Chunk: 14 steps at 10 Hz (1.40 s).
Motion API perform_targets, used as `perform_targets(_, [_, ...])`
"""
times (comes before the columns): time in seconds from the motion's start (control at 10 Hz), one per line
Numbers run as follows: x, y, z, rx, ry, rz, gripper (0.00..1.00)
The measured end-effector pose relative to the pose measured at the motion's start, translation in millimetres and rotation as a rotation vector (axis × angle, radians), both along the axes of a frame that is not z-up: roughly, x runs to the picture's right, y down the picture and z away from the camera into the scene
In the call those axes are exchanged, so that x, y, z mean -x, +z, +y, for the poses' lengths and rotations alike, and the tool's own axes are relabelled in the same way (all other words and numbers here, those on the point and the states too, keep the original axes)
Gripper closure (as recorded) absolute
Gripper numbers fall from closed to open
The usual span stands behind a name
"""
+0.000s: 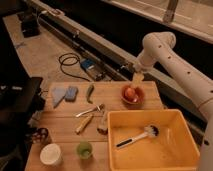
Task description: Place pepper in plastic cup
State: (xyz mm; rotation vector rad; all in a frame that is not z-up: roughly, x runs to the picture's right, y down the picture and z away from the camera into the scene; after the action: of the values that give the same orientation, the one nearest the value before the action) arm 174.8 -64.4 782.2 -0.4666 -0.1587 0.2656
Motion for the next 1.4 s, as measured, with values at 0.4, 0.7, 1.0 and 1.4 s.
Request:
perform_targets(0.4, [-1,-0.1,0,0.0,0.001,0.001,0.2])
perform_targets(0.7, [-1,-0.1,0,0.0,0.001,0.001,0.2])
perform_targets(1.0, [4,-4.3,-3,-0.019,-0.04,-0.058,0.2])
perform_targets(1.4, [62,-8.8,-14,-0.051,-0.379,-0.263,0.2])
